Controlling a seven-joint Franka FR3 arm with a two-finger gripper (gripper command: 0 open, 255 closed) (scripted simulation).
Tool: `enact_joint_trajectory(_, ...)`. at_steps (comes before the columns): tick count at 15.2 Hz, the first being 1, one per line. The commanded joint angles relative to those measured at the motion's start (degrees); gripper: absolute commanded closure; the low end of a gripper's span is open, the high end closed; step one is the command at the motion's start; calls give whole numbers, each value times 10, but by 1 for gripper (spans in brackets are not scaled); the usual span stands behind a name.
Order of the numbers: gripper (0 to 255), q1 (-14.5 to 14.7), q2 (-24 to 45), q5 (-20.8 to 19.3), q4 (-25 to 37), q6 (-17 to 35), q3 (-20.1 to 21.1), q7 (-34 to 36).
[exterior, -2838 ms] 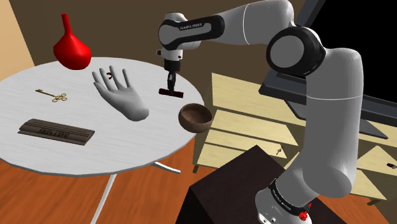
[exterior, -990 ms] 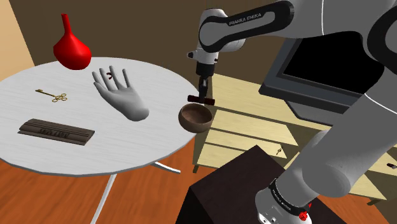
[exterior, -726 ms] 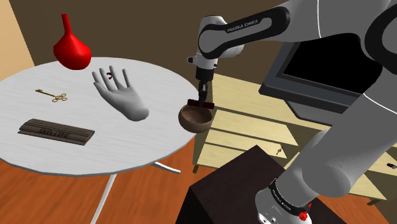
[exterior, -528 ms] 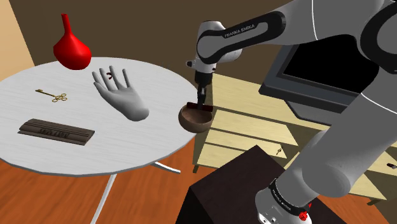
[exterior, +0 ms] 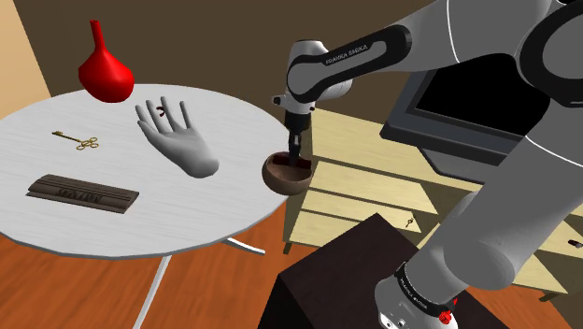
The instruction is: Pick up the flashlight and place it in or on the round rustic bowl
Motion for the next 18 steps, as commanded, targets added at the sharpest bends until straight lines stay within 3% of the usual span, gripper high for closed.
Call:
enact_joint_trajectory(1,255,0,0,0,0,0,0,0)
enact_joint_trajectory(3,255,0,0,0,0,0,0,0)
enact_joint_trajectory(4,0,0,0,0,0,0,0,0)
enact_joint_trajectory(9,0,0,0,0,0,0,0,0)
enact_joint_trajectory(13,0,-1,-18,-2,56,-73,-1,1)
enact_joint_trajectory(18,0,-1,-18,-2,56,-73,-1,1)
